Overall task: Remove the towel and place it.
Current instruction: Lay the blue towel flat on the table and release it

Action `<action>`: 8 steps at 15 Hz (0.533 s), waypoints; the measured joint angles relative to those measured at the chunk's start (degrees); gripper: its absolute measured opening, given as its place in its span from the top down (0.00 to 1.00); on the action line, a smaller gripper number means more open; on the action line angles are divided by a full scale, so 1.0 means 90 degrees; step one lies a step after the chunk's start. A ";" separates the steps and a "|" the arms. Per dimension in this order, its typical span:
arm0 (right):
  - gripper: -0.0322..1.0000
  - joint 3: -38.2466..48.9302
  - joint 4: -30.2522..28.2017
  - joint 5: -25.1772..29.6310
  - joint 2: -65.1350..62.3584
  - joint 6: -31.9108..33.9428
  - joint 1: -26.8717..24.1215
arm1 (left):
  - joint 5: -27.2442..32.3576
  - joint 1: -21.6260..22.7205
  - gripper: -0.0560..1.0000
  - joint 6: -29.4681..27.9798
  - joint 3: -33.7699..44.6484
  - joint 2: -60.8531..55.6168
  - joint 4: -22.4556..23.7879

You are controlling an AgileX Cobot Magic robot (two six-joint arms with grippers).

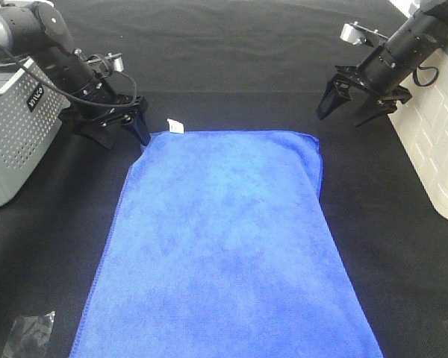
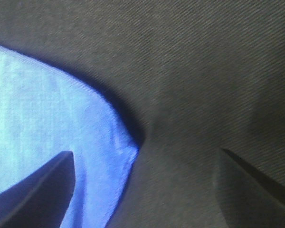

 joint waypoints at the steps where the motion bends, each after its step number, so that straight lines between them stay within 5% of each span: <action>1: 0.20 -0.0013 -0.0057 -0.0045 0.0064 0.0038 0.0025 | -0.0019 0.0000 0.23 0.0000 0.0000 0.0000 -0.0006; 8: 0.20 -0.0057 -0.0127 -0.0344 0.0497 0.0051 0.0216 | -0.0146 0.0000 0.23 0.0045 0.0000 0.0006 -0.0076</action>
